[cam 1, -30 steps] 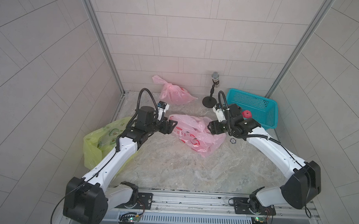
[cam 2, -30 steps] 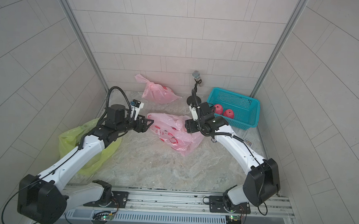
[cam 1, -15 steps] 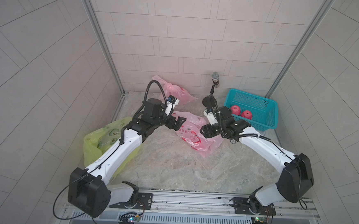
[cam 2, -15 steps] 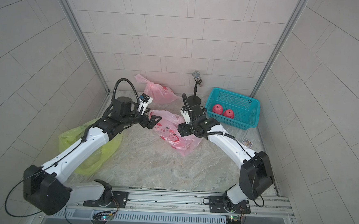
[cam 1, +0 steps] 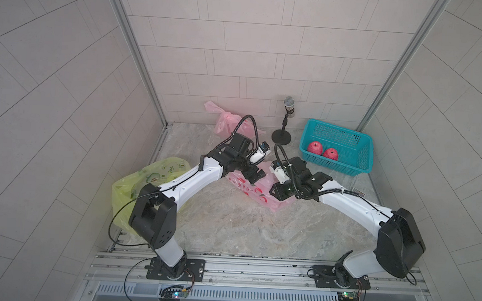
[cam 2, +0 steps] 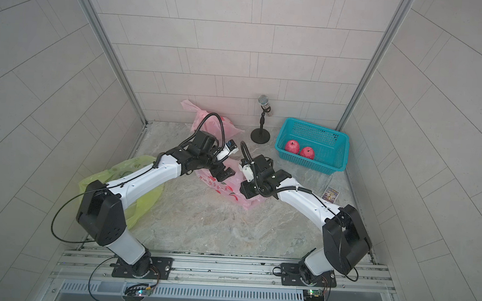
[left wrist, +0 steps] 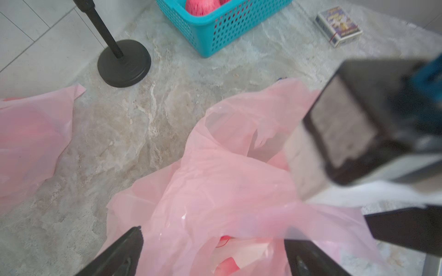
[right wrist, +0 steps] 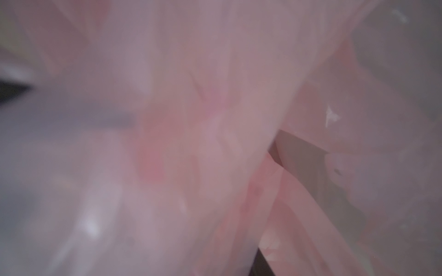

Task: Untie the knot of a plastic bag & take out the apple
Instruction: Untie the plastic bag at the center of the board.

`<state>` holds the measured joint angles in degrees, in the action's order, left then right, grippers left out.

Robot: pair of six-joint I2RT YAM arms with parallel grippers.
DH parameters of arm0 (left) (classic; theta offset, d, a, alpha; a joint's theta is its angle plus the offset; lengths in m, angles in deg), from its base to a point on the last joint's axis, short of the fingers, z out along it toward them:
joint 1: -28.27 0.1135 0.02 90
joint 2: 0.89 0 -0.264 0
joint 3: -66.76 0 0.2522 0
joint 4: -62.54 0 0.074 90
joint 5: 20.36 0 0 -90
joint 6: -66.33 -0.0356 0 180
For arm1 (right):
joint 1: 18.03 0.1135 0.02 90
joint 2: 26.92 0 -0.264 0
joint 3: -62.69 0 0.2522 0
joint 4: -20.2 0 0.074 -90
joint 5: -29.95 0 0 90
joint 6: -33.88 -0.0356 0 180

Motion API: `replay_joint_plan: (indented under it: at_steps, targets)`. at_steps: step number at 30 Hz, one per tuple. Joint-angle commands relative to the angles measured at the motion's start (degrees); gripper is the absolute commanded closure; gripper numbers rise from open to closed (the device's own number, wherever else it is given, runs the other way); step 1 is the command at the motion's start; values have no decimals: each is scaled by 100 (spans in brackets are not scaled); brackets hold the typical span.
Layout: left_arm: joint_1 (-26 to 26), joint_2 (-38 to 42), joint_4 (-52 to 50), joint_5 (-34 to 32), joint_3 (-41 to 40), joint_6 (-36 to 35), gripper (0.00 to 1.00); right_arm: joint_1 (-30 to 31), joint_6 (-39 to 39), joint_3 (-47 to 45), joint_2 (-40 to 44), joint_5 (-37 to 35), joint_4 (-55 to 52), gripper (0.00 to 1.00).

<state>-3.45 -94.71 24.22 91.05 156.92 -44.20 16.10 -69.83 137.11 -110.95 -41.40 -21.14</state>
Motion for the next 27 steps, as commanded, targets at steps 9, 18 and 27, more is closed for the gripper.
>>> replay_joint_plan:
  at_steps: [9,18,27]
  targets:
    - [-190,943,-120,-100,-406,-804,1,-17,-26,-38,65,62,41,71]
    - [-751,1328,826,-1222,-1314,-1677,0,-64,-148,-88,88,347,107,66]
    - [-809,862,1961,-1719,-1249,-1823,2,-33,-206,-164,183,466,42,67]
